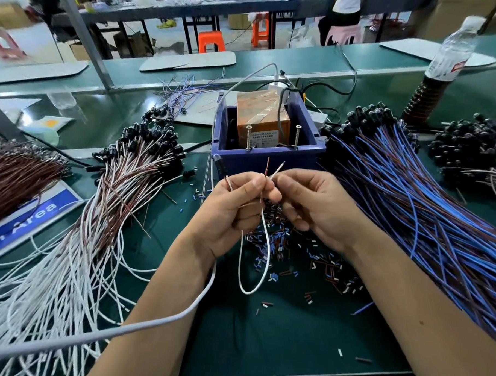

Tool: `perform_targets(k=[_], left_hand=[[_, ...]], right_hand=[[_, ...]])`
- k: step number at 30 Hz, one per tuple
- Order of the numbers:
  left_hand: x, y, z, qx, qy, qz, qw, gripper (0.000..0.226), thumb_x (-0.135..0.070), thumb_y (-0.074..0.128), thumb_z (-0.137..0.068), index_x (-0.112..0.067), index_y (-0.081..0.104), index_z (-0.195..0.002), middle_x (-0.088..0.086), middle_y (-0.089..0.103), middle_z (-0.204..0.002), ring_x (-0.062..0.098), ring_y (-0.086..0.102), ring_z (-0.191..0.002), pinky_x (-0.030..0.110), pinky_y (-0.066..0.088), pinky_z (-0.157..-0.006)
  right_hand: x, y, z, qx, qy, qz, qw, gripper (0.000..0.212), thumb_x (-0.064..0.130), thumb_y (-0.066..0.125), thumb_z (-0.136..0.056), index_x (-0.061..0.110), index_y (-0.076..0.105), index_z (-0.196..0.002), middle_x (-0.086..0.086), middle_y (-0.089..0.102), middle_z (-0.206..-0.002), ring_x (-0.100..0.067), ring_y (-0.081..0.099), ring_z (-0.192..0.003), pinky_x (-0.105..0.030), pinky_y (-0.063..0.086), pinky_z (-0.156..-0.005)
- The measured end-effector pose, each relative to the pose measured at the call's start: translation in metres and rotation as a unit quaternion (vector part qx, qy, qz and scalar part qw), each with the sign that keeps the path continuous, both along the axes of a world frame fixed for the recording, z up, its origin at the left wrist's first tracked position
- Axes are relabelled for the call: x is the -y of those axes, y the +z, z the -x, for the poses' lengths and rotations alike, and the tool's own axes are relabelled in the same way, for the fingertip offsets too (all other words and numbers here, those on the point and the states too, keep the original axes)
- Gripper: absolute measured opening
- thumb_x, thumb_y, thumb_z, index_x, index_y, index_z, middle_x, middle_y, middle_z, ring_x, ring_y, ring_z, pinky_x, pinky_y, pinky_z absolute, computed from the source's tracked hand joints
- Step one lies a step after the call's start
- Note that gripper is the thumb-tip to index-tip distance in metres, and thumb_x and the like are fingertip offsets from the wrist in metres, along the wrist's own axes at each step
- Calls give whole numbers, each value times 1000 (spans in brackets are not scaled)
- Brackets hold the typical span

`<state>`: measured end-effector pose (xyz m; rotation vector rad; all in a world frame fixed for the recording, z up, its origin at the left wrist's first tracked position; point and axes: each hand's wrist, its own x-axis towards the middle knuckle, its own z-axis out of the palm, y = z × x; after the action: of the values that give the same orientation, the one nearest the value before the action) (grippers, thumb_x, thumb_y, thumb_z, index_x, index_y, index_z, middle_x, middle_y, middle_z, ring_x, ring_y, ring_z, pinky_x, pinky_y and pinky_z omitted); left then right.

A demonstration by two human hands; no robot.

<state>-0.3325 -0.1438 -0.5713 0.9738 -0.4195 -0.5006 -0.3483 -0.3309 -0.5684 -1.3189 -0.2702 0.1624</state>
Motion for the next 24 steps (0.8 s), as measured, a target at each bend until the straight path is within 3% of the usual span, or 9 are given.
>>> perform_targets(k=[3, 7, 10, 12, 14, 17, 20, 24], left_hand=[[2, -1, 0, 12, 0, -2, 1000, 29, -38, 81, -81, -11, 71, -87, -2, 69, -78, -5, 29, -41, 9, 23, -36], [5, 0, 3, 27, 19, -8, 999, 14, -27, 73, -92, -14, 73, -87, 4, 75, -90, -4, 29, -42, 9, 26, -37], [4, 4, 4, 47, 48, -14, 998, 24, -18, 56, -100, -17, 77, -88, 5, 77, -102, -3, 28, -42, 10, 25, -38], [1, 5, 3, 67, 89, -21, 994, 25, -18, 55, -99, -17, 77, -87, 2, 74, -86, -2, 28, -42, 12, 23, -39], [1, 6, 3, 92, 161, -36, 982, 20, -19, 59, -97, -17, 78, -89, 1, 66, -69, 1, 29, -41, 14, 23, -39], [6, 5, 4, 156, 319, -107, 929, 8, -18, 69, -94, -17, 76, -98, 6, 71, -67, 4, 44, -42, 15, 35, -44], [14, 3, 7, 233, 448, -150, 850, 8, -11, 72, -94, -8, 70, -102, 5, 74, -69, 10, 69, -60, 18, 51, -65], [18, 2, 6, 252, 535, -169, 788, 3, -9, 72, -96, -12, 71, -93, -2, 73, -70, 16, 74, -69, 22, 53, -70]], right_hand=[[-7, -1, 2, 16, -8, -20, 1000, 15, 29, 71, -88, 20, 80, -96, 3, 67, -71, -7, 48, -50, -17, 32, -38], [-5, 2, 2, 22, -25, -37, 999, 10, 26, 73, -87, 21, 80, -91, 2, 65, -70, -6, 46, -50, -16, 30, -38], [-1, 5, 0, 54, -52, -81, 994, 10, 22, 66, -98, 17, 71, -92, -5, 70, -86, -9, 49, -50, -18, 33, -38], [2, 7, -3, 71, -93, -98, 988, 13, 17, 56, -105, 14, 62, -94, -10, 74, -96, -12, 51, -48, -20, 35, -38], [5, 7, -5, 98, -163, -66, 979, 13, 14, 53, -108, 11, 59, -97, -10, 73, -87, -14, 49, -43, -21, 35, -39], [6, 3, -6, 167, -275, 39, 946, 9, 11, 60, -105, 7, 66, -101, -7, 72, -75, -15, 47, -41, -22, 39, -41], [5, -1, -5, 212, -338, 97, 912, 9, 11, 63, -103, 9, 71, -106, -4, 74, -75, -13, 52, -41, -21, 44, -46], [2, -4, -4, 247, -393, 154, 872, 15, 14, 64, -102, 11, 77, -109, 5, 74, -72, -13, 61, -46, -19, 47, -49]])
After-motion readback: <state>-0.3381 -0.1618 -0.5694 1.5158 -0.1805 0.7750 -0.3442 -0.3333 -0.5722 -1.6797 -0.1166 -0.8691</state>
